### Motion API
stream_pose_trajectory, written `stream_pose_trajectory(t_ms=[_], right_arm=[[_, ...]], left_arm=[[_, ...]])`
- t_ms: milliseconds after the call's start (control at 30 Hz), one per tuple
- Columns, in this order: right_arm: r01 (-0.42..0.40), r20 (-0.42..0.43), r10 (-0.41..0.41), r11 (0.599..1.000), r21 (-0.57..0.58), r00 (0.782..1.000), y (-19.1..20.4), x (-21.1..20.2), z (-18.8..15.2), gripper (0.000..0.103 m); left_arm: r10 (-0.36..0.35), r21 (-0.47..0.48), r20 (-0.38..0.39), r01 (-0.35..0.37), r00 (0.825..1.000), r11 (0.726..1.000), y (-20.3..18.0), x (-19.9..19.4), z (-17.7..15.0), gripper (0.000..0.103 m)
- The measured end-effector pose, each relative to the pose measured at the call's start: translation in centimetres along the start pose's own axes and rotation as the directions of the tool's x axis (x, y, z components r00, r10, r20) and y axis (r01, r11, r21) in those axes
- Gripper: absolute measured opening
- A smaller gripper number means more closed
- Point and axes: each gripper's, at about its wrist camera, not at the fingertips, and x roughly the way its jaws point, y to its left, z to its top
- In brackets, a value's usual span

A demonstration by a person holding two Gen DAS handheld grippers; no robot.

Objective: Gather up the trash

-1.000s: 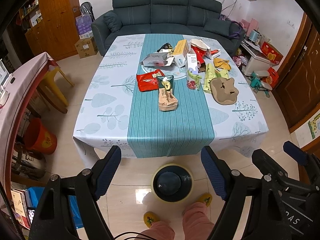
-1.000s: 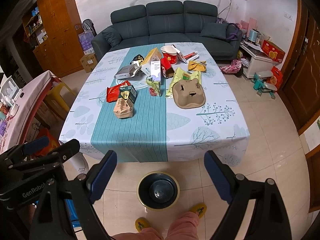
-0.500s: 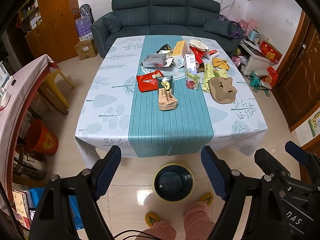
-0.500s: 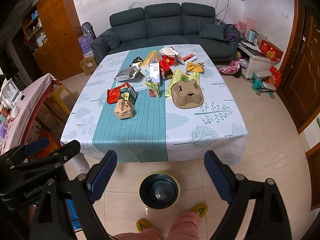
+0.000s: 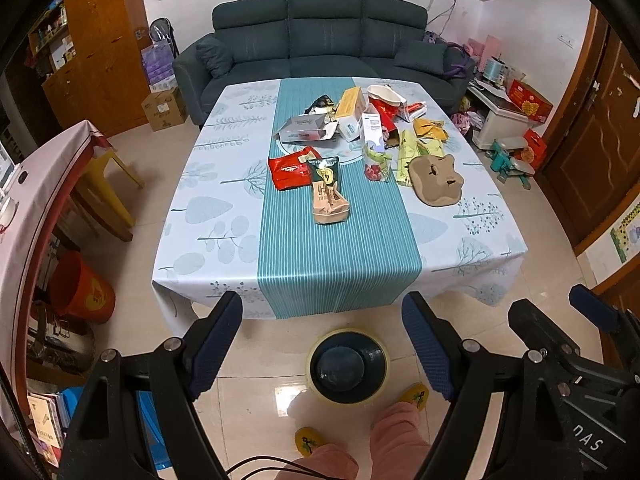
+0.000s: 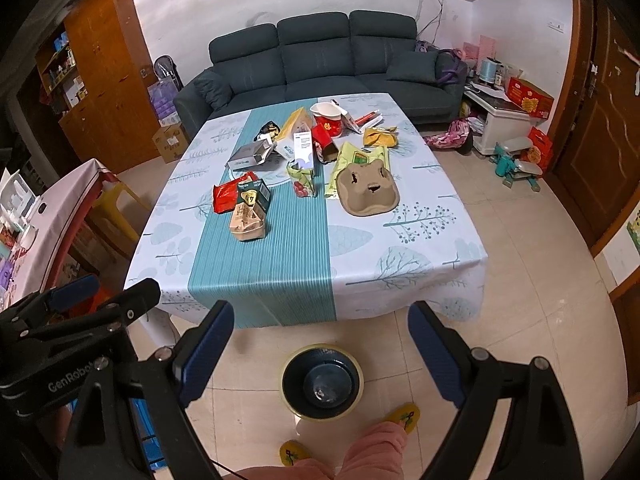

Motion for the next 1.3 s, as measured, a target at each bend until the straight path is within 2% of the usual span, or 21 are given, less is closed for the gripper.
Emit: stream_pose_trajectory(t_ms=[433,733,1033,1167,1300], right_arm=[[0.006,-0.011,-0.006,1.000,0.005,1.000,0.6,-0.2,-0.9,0.089],[0.010,-0.033,-0.009,1.000,0.009,0.999,0.9,0.6,-0.5,0.089],[-0.006,-0.063,0.012,0.996,0.089,0.998,-2.4,3.4,2.4,0.089],[-0.020,-0.087,0.028,0.996,0.091,0.996,-4.5,6.3,5.2,0.089],[-0.041,-0.123,0.048,0.998,0.057,0.991,-6.4,9.9,8.7,0.089]], left_arm=[[-0.018,0.006,-0.022,0.018,1.000,1.000,0.9,0.7,-0.3,0.081],[-0.021,-0.043,-0.062,0.018,0.998,0.999,2.0,2.7,0.6,0.081],[-0.015,-0.079,-0.083,0.008,0.996,0.997,1.5,5.1,3.1,0.081],[0.015,-0.109,-0.081,-0.024,0.997,0.994,0.4,6.8,5.3,0.081],[0.030,-0.180,-0.115,-0.050,0.993,0.982,-0.4,9.6,8.2,0.081]])
